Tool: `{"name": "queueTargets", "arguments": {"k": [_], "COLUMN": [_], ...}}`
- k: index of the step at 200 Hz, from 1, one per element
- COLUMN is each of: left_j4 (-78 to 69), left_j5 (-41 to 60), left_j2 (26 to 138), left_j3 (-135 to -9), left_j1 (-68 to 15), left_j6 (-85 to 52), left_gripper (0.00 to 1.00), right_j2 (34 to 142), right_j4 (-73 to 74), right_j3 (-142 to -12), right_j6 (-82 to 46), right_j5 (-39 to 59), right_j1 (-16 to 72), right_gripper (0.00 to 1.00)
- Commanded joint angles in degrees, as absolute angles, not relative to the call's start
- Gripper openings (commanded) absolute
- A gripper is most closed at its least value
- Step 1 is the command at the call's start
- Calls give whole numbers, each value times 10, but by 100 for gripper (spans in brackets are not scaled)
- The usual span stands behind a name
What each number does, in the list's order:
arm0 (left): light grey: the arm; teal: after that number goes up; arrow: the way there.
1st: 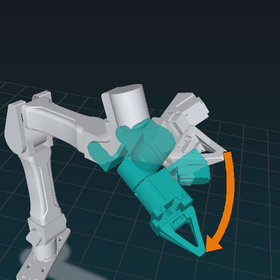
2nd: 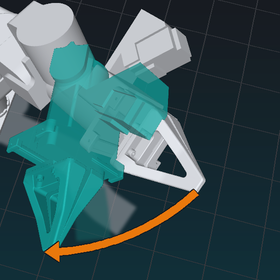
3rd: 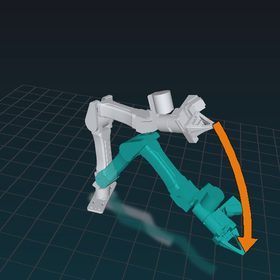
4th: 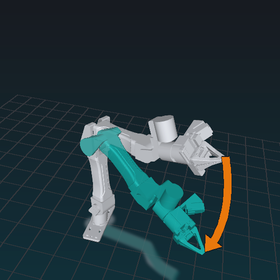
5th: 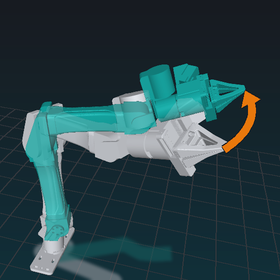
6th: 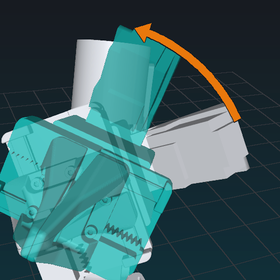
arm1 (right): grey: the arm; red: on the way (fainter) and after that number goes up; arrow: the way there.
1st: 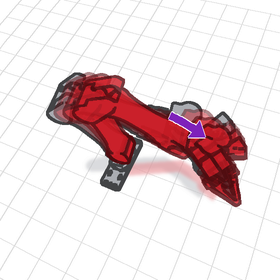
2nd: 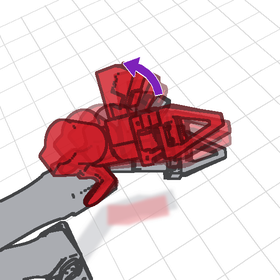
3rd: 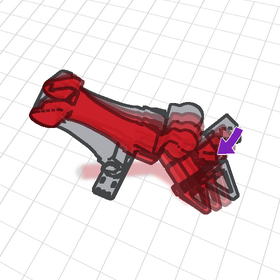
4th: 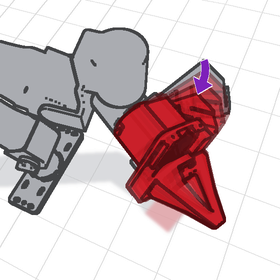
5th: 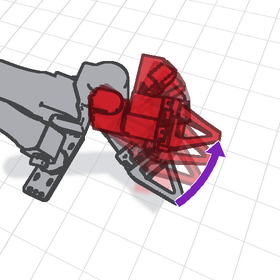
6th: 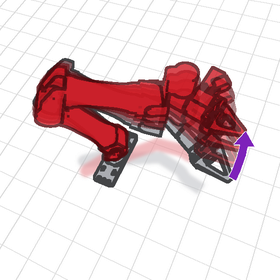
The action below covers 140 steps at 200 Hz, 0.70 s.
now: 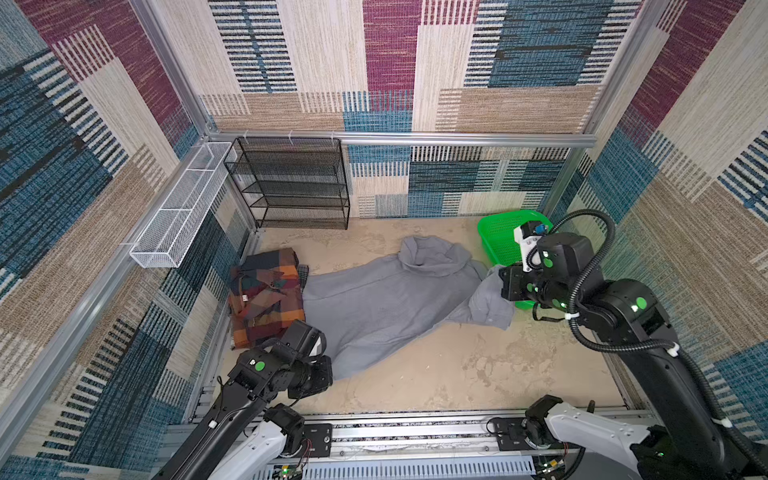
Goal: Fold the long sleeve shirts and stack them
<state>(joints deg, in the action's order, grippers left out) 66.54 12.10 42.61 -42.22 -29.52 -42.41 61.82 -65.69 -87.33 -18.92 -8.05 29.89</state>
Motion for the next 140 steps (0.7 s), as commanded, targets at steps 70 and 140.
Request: {"name": "queueTargets", "arguments": {"k": [70,140], "left_j4": [622,615], "left_j5": [120,121], "left_j2": [517,614], "left_j3": [-432,-482], "left_j1": [-293,-237], "left_j6": [-418,-356], "left_gripper": [0,0], "right_j2": [704,789], "right_j4": [-521,-474], "right_j3": [-850,-890], "right_j6": [-148,-131], "right_j5": [-77,-67], "right_j1": [291,266], "right_gripper": [0,0]}}
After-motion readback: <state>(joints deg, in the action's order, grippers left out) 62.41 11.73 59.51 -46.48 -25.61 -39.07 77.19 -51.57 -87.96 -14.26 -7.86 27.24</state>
